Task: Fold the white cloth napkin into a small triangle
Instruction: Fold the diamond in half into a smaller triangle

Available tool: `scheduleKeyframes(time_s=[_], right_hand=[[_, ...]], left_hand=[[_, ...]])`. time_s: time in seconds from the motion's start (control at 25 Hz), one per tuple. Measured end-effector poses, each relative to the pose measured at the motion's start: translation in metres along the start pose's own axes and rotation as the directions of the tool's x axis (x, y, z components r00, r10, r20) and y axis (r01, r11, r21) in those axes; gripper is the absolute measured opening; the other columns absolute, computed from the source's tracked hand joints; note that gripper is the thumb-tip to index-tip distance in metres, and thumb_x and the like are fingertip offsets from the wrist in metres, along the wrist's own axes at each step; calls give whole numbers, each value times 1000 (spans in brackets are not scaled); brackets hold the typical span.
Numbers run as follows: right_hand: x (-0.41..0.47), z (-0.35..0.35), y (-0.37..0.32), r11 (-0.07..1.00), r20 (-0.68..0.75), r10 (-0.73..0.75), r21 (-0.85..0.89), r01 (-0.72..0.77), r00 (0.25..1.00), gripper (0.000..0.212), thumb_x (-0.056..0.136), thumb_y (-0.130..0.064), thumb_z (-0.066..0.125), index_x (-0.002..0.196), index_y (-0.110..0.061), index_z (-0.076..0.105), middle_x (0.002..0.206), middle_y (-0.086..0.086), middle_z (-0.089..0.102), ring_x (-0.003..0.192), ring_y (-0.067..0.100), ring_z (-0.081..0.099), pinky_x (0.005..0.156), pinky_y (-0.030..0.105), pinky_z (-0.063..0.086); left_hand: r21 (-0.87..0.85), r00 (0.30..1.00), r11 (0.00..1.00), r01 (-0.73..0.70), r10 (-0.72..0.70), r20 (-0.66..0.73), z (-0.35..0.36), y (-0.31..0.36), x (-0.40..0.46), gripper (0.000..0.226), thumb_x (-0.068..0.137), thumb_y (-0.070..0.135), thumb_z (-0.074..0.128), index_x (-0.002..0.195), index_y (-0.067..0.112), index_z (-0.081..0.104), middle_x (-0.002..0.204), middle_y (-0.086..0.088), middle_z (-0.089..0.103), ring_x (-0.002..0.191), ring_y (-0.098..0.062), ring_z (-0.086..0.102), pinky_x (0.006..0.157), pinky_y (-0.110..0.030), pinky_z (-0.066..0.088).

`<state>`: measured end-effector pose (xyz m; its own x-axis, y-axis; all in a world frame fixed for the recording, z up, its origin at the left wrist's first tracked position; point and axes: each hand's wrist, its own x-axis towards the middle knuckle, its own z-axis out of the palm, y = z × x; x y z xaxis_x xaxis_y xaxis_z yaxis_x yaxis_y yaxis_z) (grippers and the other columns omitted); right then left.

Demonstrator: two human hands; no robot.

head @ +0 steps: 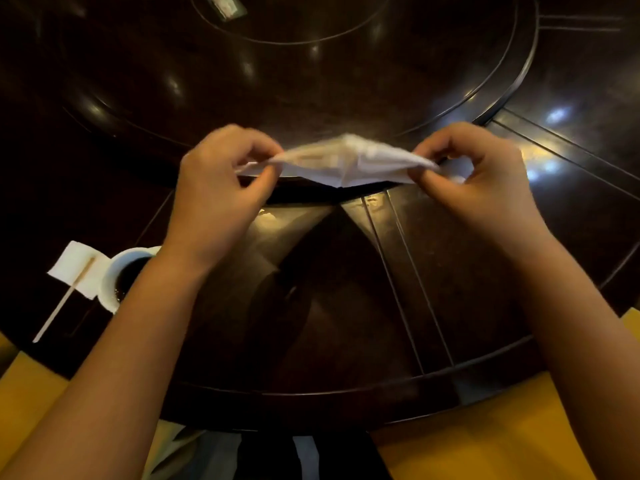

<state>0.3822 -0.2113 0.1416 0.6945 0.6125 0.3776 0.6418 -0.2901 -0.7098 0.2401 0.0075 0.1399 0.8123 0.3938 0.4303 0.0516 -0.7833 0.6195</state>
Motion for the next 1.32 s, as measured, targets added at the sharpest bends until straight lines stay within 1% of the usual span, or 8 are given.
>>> scheduleKeyframes(time_s=[0.12,0.24,0.32,0.44,0.64,1.08,1.24,1.32], right_hand=[[-43,1,8,999,294,-13,-28,22,956,22,69,-3,66,88,-14,67,87,3,67,85,11,61,80,24,45],[-95,20,34,980,641,193,-170,-109,743,50,80,-23,69,127,-24,54,132,-9,52,124,8,44,107,28,30],[-115,43,47,958,507,276,-210,-194,816,49,91,-32,54,137,-24,41,146,-9,35,137,8,24,115,37,17],[-122,100,45,913,308,309,-361,-190,900,50,95,-29,33,142,-12,31,153,7,25,141,17,13,116,44,9],[-122,168,50,880,371,327,-455,-137,869,53,99,-29,22,147,-14,4,158,5,1,141,11,-12,116,36,-8],[-121,134,102,651,77,505,-687,-321,860,64,96,-45,19,147,-12,-2,157,4,-3,143,15,-8,114,43,-5],[-112,118,110,480,-229,686,-570,-667,690,69,95,-47,25,147,-8,1,158,10,-2,144,20,-4,116,54,2],[-99,119,104,588,-172,554,-612,-529,814,67,94,-46,27,147,-12,1,157,7,-6,144,19,-6,116,52,-2]], left_hand=[[12,974,999,36,-37,224,3,-5,-65,18,78,7,61,95,13,67,95,4,64,91,-12,59,83,-21,42],[65,825,951,302,-295,482,16,-21,-127,44,86,17,64,128,24,53,130,15,48,124,-8,44,102,-23,31],[102,833,923,371,-379,402,32,-26,-141,48,93,32,51,139,24,40,139,18,34,130,-2,29,105,-25,24],[280,888,934,220,-311,339,80,-23,-130,54,95,32,30,146,15,23,152,2,24,136,-4,11,114,-35,9],[581,840,813,-20,-302,452,149,-46,-122,57,94,36,9,141,17,-19,154,-1,-18,140,-14,-18,113,-44,-7],[613,848,782,108,-394,353,138,-75,-129,71,89,55,17,148,18,0,158,-5,4,144,-19,-1,113,-44,-1],[628,845,771,107,-404,351,137,-74,-129,74,89,56,15,148,15,-3,158,-5,1,144,-18,-4,114,-45,2],[624,849,774,106,-397,348,138,-75,-131,74,89,55,15,148,14,-4,158,-5,1,143,-16,-6,114,-45,2]])
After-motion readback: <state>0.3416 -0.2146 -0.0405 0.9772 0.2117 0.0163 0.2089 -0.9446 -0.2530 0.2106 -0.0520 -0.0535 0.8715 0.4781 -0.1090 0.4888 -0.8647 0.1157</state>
